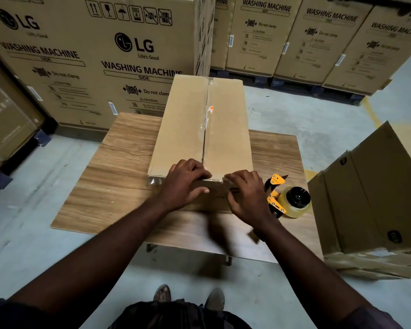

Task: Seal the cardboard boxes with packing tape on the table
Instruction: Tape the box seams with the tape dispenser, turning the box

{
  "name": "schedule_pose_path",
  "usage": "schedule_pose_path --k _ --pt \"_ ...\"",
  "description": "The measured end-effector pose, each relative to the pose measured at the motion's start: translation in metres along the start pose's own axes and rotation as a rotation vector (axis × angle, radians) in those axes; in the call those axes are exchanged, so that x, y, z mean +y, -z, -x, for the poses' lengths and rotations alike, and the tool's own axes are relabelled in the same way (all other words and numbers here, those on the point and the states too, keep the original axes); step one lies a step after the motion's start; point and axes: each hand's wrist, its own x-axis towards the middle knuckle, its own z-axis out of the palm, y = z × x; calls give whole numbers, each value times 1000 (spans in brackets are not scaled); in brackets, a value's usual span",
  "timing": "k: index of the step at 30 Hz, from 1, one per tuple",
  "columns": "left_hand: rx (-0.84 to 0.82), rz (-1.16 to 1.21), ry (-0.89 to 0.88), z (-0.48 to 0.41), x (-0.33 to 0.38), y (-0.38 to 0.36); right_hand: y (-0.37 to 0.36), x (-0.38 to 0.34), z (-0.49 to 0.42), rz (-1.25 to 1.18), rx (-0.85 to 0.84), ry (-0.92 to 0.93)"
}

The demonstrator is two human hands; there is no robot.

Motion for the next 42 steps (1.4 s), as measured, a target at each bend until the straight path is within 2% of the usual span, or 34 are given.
schedule_pose_path --k 5,13,18,25,32,39,42 --pt "80 -57 87 17 -24 17 -13 -19 -28 18 4 47" --pt "26 -71 66 27 -35 20 -25 -20 -19 48 7 25" --pt "92 -84 62 28 -38 30 -36 -54 -40 -36 -54 112" --pt "61 -150 98 43 -56 35 -52 -57 -34 -43 -26 13" --pt "114 -55 113 40 -62 45 -52 -85 -56 -22 -74 -16" --pt "75 44 83 49 -77 46 -64 -83 -46 29 -70 -82" --pt "146 109 110 50 -78 48 -63 -95 -57 19 -70 -87"
